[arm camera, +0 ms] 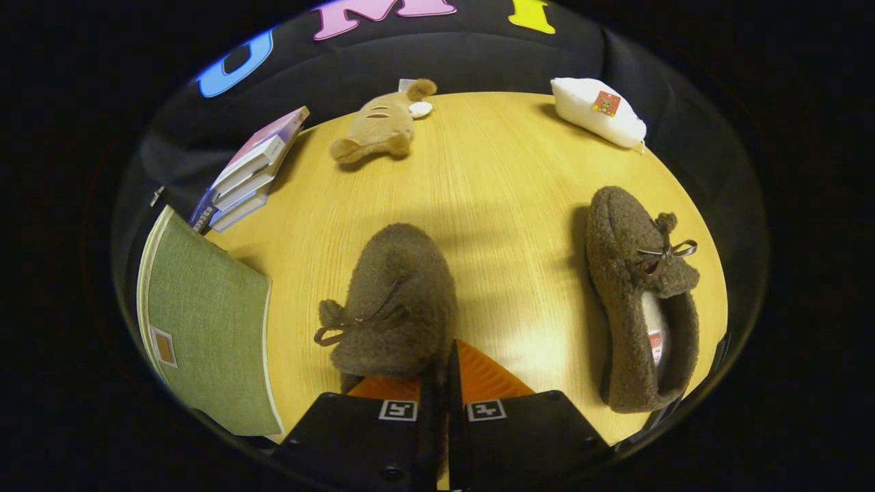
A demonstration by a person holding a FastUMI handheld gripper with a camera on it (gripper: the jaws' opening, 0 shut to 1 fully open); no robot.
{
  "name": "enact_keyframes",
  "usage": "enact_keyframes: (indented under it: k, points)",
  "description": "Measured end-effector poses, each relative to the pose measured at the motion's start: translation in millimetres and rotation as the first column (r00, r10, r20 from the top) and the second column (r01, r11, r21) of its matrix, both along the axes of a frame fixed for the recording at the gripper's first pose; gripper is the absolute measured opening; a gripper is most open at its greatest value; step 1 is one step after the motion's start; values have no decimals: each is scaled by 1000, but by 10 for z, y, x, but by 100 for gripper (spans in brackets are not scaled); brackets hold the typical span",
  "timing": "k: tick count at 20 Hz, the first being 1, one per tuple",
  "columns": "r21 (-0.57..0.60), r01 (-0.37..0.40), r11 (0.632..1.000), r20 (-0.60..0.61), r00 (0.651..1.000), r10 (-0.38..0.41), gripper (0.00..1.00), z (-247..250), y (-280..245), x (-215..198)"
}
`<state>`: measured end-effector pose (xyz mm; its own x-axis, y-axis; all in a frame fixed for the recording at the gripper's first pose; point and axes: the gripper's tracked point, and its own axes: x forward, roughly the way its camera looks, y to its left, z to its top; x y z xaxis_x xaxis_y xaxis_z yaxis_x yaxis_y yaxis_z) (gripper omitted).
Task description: Open the storage box then place both shoes into the box .Put the left shoe in first, then the right shoe, with the right side of both shoes facing outward in a uniform manner.
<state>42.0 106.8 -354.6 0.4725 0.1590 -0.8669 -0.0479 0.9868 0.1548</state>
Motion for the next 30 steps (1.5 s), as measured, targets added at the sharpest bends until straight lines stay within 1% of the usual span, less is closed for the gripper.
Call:
enact_keyframes:
  k: [3, 7, 10, 15, 18, 23, 26, 30]
  points:
    - [21, -7, 1000, -7, 1000, 7, 6, 14, 13, -3]
    - [58, 33, 998, 0, 999, -33, 6, 215, 15, -49]
    - [102, 44, 994, 8, 999, -45, 6, 529, 41, -101]
    - [176, 34, 984, 75, 996, -47, 5, 1309, 175, -88]
    - [264, 35, 964, 60, 997, -53, 5, 1721, 440, -165]
    - [376, -16, 926, 44, 999, -1, 5, 2194, 1074, -255]
    - [430, -65, 900, 39, 998, 54, 5, 2325, 1561, -310]
    - [439, -116, 891, 23, 993, 118, 5, 2285, 2138, -458]
